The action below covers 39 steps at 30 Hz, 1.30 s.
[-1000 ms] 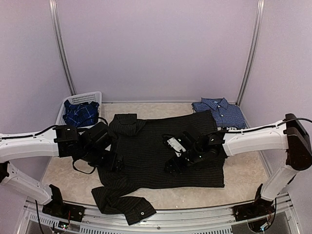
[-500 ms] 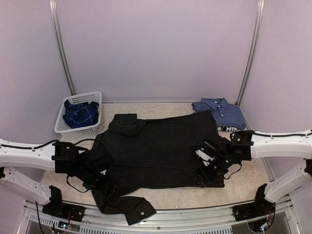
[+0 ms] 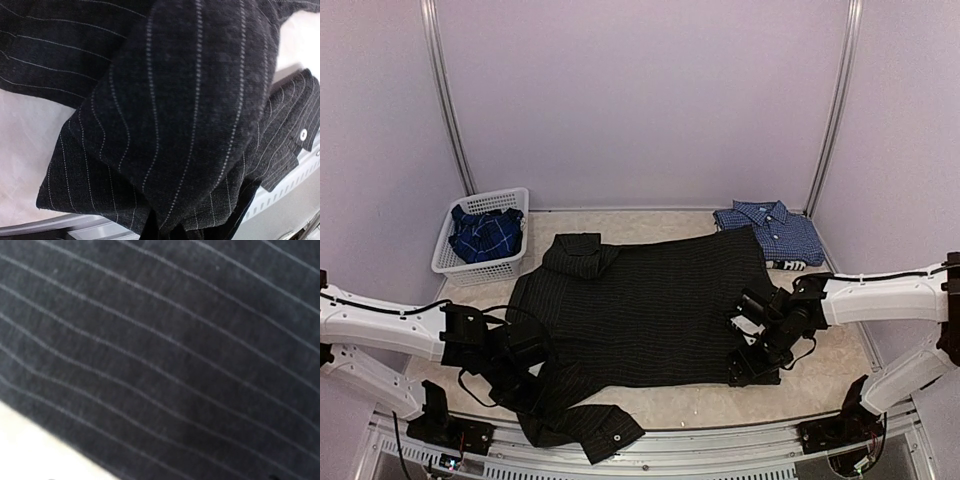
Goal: Fold and stack the long sleeve shirts
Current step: Smooth out the flattened shirt at the center of the board.
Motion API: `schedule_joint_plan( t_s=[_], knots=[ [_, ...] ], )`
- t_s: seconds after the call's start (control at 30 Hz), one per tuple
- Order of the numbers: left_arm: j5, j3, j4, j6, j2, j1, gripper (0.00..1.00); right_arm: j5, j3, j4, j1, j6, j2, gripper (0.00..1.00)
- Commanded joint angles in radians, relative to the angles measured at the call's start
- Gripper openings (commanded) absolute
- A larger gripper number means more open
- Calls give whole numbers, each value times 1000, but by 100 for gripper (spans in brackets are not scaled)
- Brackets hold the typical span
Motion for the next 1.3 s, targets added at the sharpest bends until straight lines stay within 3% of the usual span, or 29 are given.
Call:
schedule_joint_plan(
  t_s=[0.0,0.27,0.43,0.5,0.63,0.77,0.93,1.07,1.27],
  knots=[
    [106,39,-11,-17,-17,-38,0,-13,0,41,-23,-38,34,86],
    [201,84,-95,-68,-23,-77,2,8,2,41,-44,-24,62,86],
    [197,140,-103,-40,-57,-69,28,16,14,51,-45,-38,69,86],
    [164,166,-125,-17,-53,-50,43,25,17,51,-46,-40,71,86],
    [31,221,-184,26,-42,51,53,22,17,54,-48,-41,65,86],
    [-46,177,-109,40,-86,238,56,38,6,62,-55,-26,39,86],
    [-45,60,76,75,-147,417,57,-10,-33,221,-117,-14,2,86],
    [27,-25,236,90,-120,474,57,-72,-39,319,-179,-33,27,85],
    [67,-80,339,78,-28,473,56,-100,-38,368,-188,-53,109,85]
  ],
)
